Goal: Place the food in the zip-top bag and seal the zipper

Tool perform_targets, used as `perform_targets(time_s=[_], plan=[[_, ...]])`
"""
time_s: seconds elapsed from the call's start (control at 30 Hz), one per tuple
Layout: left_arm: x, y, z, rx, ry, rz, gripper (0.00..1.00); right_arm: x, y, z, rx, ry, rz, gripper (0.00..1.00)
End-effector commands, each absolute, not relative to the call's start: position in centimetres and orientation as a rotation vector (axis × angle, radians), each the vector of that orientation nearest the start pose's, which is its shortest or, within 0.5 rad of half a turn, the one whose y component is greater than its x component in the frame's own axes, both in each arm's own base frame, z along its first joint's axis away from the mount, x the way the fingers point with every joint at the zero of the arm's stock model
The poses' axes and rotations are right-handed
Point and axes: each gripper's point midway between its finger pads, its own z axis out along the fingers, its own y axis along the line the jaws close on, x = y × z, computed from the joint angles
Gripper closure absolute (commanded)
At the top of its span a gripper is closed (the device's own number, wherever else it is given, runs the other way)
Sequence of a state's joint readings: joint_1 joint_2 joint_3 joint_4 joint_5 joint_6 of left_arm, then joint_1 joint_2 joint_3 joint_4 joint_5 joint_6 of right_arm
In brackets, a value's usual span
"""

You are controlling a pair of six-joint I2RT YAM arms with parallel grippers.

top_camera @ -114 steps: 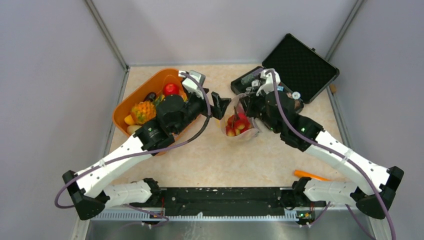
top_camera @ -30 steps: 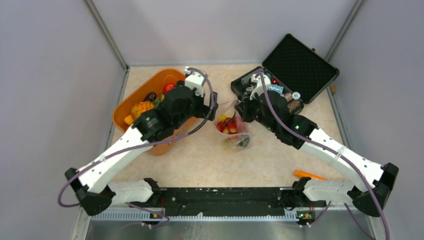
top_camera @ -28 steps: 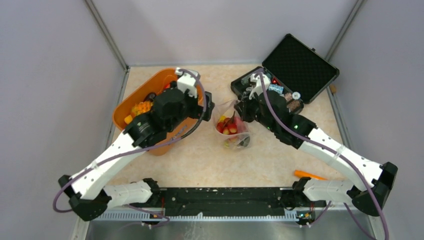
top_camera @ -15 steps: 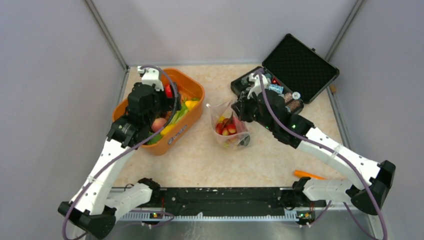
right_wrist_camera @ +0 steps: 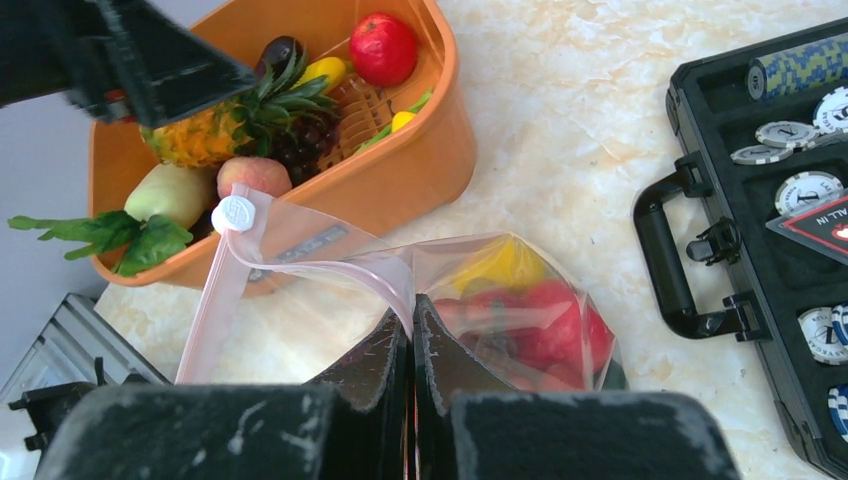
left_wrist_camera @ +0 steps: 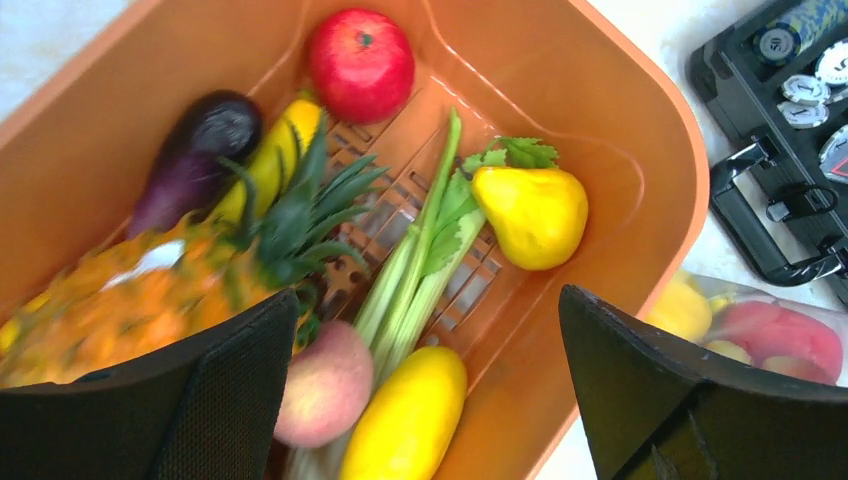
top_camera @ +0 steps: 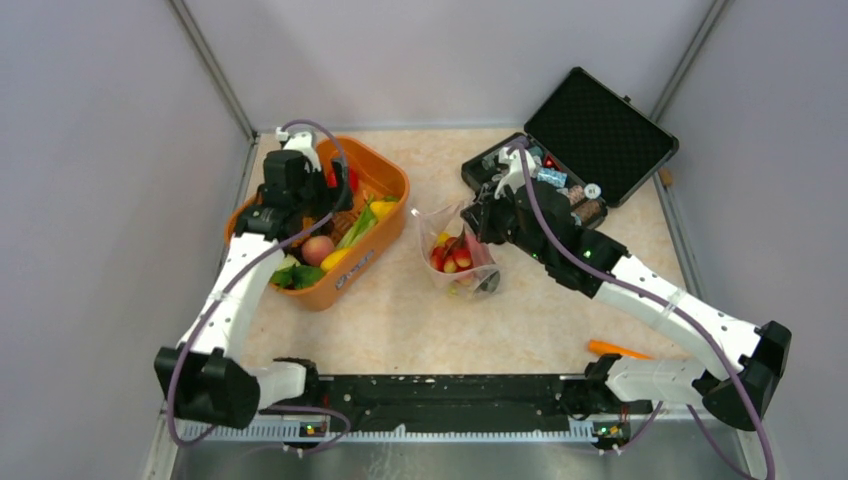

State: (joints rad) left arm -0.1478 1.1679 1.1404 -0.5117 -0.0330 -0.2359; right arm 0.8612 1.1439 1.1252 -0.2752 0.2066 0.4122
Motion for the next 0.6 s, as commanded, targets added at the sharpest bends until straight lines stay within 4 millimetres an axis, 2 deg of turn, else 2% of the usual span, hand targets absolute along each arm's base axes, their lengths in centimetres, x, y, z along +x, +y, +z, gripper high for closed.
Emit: perform_targets(time_s=[0.0, 0.17, 0.33, 0.4, 0.57], plan=[[39.9, -7.2, 25.9, -0.067, 2.036, -0.270, 0.01, 26.3, 28.2, 32.3, -0.272, 1.820, 0.752, 1.00], [45.3, -6.4, 23.3, -0.137, 2.061, -0.218, 0.01, 26.1, 28.3, 32.3, -0.277, 1.820, 0.764, 1.00], [49.1, -6.6, 22.1, -0.172, 2.083, -0.247, 0.03, 26.0, 28.1, 32.3, -0.278, 1.821, 0.765, 1.00], [50.1, -5.4, 21.4, -0.234, 2.083, -0.176, 0.03, 25.9, 28.1, 32.4, -0.278, 1.818, 0.769, 1.00], [52.1, -4.6, 18.9, -0.275, 2.109, -0.122, 0.05, 25.7, 27.7, 32.6, -0.273, 1.813, 0.765, 1.00]])
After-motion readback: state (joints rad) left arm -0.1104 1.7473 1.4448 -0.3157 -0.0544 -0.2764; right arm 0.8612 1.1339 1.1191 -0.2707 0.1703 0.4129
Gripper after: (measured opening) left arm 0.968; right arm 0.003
